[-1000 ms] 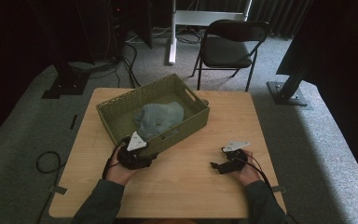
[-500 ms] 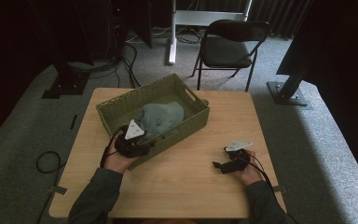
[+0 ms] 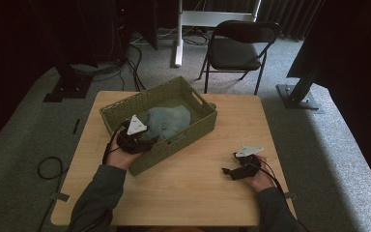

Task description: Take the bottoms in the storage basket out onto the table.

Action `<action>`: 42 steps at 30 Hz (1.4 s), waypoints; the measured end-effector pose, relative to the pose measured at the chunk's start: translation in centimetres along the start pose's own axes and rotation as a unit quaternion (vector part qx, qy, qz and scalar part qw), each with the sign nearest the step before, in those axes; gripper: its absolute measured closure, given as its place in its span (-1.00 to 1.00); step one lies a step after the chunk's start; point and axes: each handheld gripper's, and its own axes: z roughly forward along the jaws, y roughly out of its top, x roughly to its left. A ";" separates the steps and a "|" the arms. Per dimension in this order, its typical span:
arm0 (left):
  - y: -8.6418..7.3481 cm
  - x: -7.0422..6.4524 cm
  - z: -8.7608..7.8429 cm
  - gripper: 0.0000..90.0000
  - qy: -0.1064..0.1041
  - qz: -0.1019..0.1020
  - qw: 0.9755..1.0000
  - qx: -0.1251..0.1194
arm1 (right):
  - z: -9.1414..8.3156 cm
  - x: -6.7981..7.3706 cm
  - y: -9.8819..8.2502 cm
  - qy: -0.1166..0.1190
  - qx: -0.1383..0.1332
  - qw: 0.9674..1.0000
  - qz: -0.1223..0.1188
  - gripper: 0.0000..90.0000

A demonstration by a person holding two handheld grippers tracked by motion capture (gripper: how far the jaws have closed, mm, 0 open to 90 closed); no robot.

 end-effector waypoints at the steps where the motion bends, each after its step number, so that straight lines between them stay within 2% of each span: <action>1: 0.1 0.3 0.1 0.03 0.001 -0.001 1.000 0.002 | 0.0 -0.1 0.0 0.000 0.000 1.000 -0.001 -0.74; 13: 0.2 1.9 1.0 0.01 0.001 -0.018 1.000 0.015 | -0.2 -0.2 -0.2 0.000 0.000 1.000 -0.003 -0.74; 17: 0.3 2.9 1.6 0.00 -0.005 -0.027 0.999 0.017 | -0.2 -0.2 -0.2 0.001 0.000 1.000 -0.003 -0.74; 24: 0.8 4.2 2.3 -0.03 -0.001 -0.032 0.999 0.018 | -0.2 -0.3 -0.2 0.001 0.000 1.000 -0.003 -0.74; 28: 1.0 4.6 2.6 -0.06 0.002 -0.030 0.999 0.023 | -0.3 -0.3 -0.3 0.001 0.001 1.000 -0.003 -0.74; 32: 1.2 5.3 3.4 -0.09 0.009 -0.034 0.999 0.031 | -0.3 -0.3 -0.3 0.001 0.001 1.000 -0.002 -0.74; 42: 1.6 6.0 4.8 -0.16 0.012 -0.042 0.998 0.042 | -0.4 -0.4 -0.4 0.001 0.000 1.000 -0.003 -0.74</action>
